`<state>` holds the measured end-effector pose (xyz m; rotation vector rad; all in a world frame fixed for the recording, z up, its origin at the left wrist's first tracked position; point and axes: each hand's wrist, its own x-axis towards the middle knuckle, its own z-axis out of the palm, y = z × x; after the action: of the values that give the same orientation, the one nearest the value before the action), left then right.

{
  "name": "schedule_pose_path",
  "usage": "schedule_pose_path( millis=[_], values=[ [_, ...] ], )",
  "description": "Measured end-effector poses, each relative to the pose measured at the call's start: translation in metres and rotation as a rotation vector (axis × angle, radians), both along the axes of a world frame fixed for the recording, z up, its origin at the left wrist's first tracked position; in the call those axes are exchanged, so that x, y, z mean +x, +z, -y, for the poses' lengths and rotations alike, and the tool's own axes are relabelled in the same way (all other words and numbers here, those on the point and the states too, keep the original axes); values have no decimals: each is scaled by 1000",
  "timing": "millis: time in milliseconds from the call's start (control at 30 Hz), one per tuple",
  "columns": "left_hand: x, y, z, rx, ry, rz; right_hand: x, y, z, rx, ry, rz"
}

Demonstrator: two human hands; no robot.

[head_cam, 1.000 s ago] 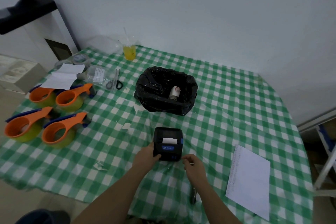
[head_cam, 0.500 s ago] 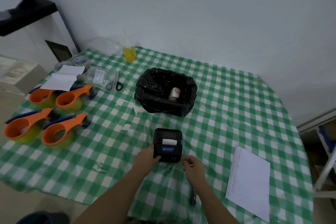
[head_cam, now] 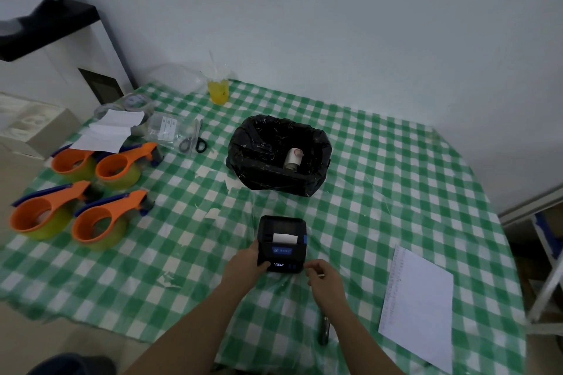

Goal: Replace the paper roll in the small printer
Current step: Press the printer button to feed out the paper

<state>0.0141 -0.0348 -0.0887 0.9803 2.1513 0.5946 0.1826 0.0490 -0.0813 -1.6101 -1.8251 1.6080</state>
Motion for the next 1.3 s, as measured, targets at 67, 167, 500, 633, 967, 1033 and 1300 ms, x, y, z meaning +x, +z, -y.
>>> schedule_pose_path(
  millis=[67, 167, 500, 633, 967, 1033, 1300],
  values=[
    [0, -1, 1, 4, 5, 8, -1, 0, 0, -1, -4, -7],
    [1, 0, 3, 14, 14, 14, -2, 0, 0, 3, -2, -6],
    [13, 12, 3, 133, 106, 132, 5, 2, 1, 18, 16, 21],
    [9, 16, 5, 69, 125, 138, 5, 2, 1, 39, 40, 26],
    [-8, 17, 30, 51, 307, 185, -6, 5, 3, 143, 58, 45],
    [-10, 17, 35, 56, 322, 189, -9, 5, 3, 200, 92, 55],
    [-15, 15, 43, 51, 339, 171, -17, 4, -2, 336, 298, 192]
  ],
)
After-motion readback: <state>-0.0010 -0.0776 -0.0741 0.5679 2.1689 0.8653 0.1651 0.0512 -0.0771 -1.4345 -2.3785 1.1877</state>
